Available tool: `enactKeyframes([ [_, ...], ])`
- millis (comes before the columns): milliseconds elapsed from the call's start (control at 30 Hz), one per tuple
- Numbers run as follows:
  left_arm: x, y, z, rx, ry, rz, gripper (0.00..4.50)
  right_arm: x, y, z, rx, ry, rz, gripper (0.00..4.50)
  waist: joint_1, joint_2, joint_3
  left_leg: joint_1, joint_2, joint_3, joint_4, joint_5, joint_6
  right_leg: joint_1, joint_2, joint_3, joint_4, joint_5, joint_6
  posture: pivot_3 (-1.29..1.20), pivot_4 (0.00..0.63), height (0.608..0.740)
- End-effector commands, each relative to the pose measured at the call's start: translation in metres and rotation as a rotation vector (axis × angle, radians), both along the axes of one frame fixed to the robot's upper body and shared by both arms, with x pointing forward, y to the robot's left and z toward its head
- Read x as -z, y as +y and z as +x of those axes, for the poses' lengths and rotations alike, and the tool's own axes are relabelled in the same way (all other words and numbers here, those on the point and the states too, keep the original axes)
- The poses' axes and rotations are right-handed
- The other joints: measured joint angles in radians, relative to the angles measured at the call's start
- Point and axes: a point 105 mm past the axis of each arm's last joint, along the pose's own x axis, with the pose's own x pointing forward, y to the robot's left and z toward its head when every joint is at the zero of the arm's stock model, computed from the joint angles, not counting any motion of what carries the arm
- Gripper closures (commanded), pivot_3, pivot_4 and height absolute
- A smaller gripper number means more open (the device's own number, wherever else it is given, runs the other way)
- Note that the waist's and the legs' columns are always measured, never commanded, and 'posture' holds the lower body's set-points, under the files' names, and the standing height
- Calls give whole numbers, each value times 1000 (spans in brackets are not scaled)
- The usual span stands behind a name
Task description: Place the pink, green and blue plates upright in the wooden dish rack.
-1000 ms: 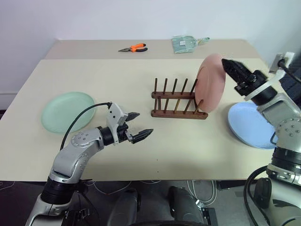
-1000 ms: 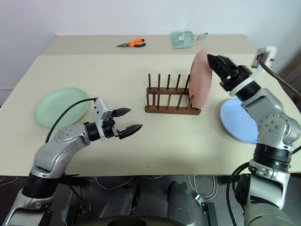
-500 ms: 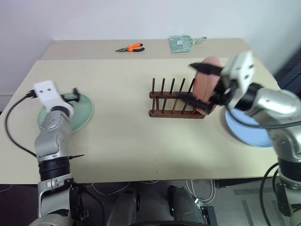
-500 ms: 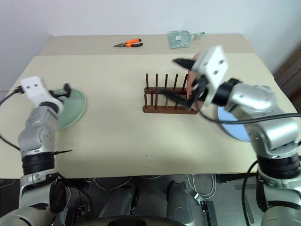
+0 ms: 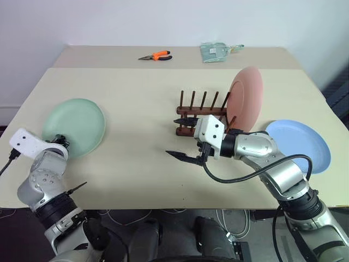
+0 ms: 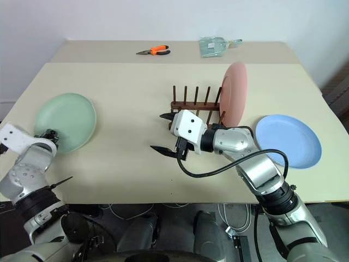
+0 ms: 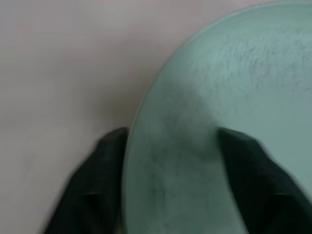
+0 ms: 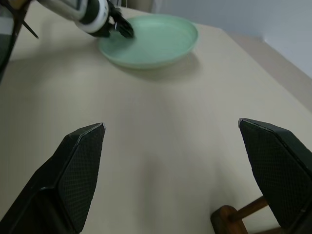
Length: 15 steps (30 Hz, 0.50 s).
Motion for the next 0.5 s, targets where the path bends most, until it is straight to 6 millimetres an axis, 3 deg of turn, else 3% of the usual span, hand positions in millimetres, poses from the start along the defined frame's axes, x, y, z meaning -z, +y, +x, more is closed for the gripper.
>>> enactKeyframes([
  [33, -28, -21, 16, 132, -135, 61, 3772, -9, -2, 2, 9, -20, 24, 0, 1, -1, 0, 0, 0, 0, 0, 0, 0, 0, 0, 0, 0, 0, 0, 0, 150, 740],
  [100, -60, -46, 30, 273, -261, 183, 4420, -10, -5, 3, 16, -7, 21, 0, 1, -2, 0, -1, 0, 0, 1, 0, 0, 0, 0, 0, 0, 0, 0, 0, 150, 740],
  [200, -105, -93, 41, 448, -456, 282, 4420, -18, -8, 8, 44, -82, 4, 0, 0, -4, 1, -2, 0, 0, 1, 0, 0, 0, 0, -1, -1, 0, -1, 0, 150, 740],
  [300, -151, -146, 42, 635, -636, 384, 4420, -34, -8, 20, 99, -281, -49, 0, -3, -4, 1, -2, 0, 0, 1, 0, 0, 0, 0, 0, -1, 0, -1, 0, 150, 740],
  [500, -189, -199, 36, 807, -779, 425, 4420, -59, -3, 50, 180, -596, -161, 0, -25, -3, 1, 0, 1, 2, -2, 0, 0, -1, 1, 0, -1, 0, -1, 0, 150, 740],
])
